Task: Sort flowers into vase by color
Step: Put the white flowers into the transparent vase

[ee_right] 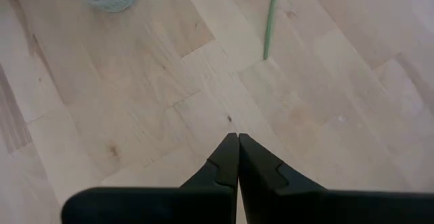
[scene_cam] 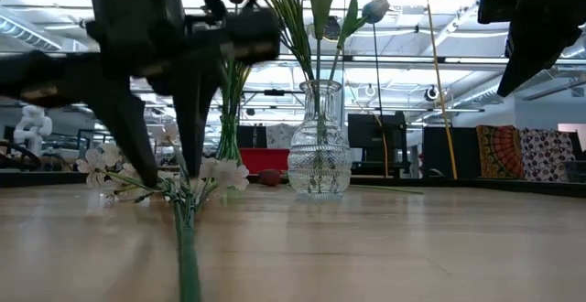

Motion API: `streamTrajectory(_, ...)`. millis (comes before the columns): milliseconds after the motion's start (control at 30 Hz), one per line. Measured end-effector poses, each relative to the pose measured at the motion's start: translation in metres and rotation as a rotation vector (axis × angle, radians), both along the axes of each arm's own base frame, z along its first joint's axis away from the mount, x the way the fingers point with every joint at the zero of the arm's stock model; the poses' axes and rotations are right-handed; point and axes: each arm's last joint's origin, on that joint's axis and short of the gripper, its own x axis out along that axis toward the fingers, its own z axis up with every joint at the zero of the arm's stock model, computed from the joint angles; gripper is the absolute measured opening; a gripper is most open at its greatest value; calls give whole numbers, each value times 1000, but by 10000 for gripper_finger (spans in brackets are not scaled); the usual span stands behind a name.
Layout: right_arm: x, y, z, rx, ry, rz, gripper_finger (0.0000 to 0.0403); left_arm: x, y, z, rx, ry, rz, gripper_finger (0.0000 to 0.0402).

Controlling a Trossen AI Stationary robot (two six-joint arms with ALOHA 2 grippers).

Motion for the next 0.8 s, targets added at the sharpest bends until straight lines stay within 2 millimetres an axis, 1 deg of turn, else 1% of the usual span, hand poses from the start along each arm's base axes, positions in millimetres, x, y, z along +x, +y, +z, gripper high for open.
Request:
streamTrajectory(167,0,0,0,-5,0,5,0,6,3,-18,11,39,10,129)
streamTrajectory(267,0,0,0,-5,0,5,0,8,3,-25,22,54,6,129)
streamTrajectory(367,0,0,0,-5,0,5,0,8,3,-28,6,69,-47,122)
streamTrajectory(433,0,0,0,-5,-1,5,0,8,3,-28,-5,78,-77,102)
streamTrajectory(500,0,0,0,-5,-1,5,0,7,2,-29,3,80,-110,67)
streamTrajectory(567,0,0,0,-5,-2,5,0,6,0,-28,17,75,-180,25)
streamTrajectory(600,0,0,0,-4,-5,5,0,5,-2,-28,18,76,-214,16)
streamTrajectory(700,1,0,0,-3,-7,5,0,3,-5,-28,-11,89,-276,14)
streamTrajectory(800,1,0,0,-2,-7,6,0,-1,-12,-26,-42,100,-301,13)
